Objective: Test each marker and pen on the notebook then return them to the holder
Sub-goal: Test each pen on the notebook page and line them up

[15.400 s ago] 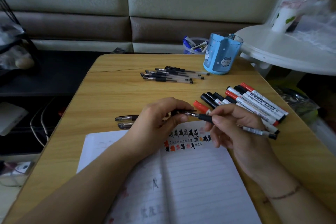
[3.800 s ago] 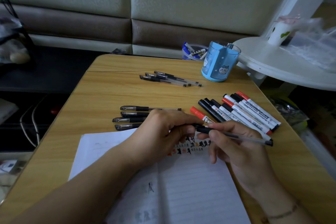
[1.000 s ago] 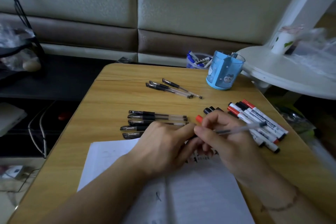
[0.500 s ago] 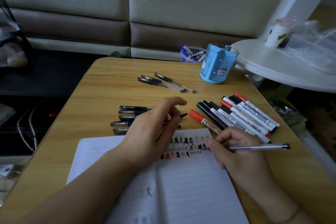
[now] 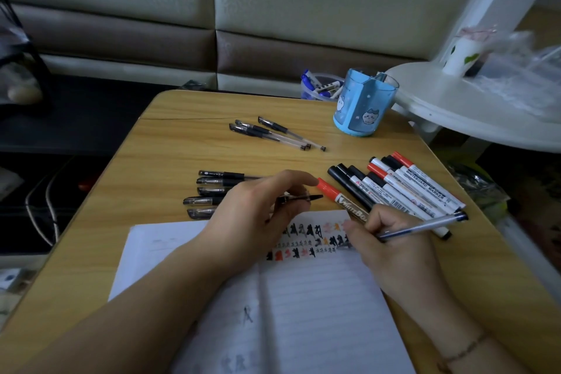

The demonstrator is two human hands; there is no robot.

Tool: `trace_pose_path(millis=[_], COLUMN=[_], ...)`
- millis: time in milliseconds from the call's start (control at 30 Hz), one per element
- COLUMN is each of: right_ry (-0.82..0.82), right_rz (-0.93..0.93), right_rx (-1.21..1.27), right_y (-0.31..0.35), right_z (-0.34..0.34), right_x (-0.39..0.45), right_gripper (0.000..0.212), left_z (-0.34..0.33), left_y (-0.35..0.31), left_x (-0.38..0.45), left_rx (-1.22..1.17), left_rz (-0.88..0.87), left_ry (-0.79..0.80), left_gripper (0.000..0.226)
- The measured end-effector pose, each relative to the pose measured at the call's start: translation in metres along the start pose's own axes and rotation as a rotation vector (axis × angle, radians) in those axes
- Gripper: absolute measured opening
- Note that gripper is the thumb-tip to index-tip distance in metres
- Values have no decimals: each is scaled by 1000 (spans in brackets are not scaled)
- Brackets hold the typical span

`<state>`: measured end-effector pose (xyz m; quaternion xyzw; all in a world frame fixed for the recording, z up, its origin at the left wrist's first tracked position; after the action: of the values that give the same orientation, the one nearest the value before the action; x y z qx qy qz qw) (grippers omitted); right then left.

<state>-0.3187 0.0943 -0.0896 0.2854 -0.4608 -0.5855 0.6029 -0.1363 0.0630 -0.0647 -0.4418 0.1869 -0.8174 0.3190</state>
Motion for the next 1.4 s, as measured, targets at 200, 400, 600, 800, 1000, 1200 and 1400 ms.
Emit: trace_pose_path(millis=[200,400,600,800,1000,1200,1400], right_ry=[-1,2,7,-13,145,224,265], right_rz=[24,12,-15,-65,-109,-128,-109], right_rx=[-32,-42,-14,104,469,535,542], right_y=[4,3,1,1,12,12,17], right_z=[0,1,0,4,2,-3,-5], right_x=[0,0,1,-1,-2,-2,-2], right_gripper=[41,40,43,33,21,20,19], left_z=[0,1,1,2,2,2,-1], left_y=[-1,-2,-3,-1,1,-8,-15], left_x=[1,1,0,0,-1,1,1], left_rx=[-3,-16,19,4,-22,-16,5], left_rz=[-12,-31,-49,-28,8,-53,-119], left_ry=[-12,-25,-14,-25,-23,-11,20], left_gripper=[27,29,28,24,19,22,20])
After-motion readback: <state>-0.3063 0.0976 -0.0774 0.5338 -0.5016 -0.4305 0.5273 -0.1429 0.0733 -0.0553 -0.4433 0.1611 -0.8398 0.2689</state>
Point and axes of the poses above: each hand's wrist, its own x-axis towards the middle knuckle, its own z-axis out of the back of the hand, y = z × x, the point moved 9 cm from there along x, towards the middle knuckle, and after that the axes turned 6 degrees about -z, right-handed, at the moved point
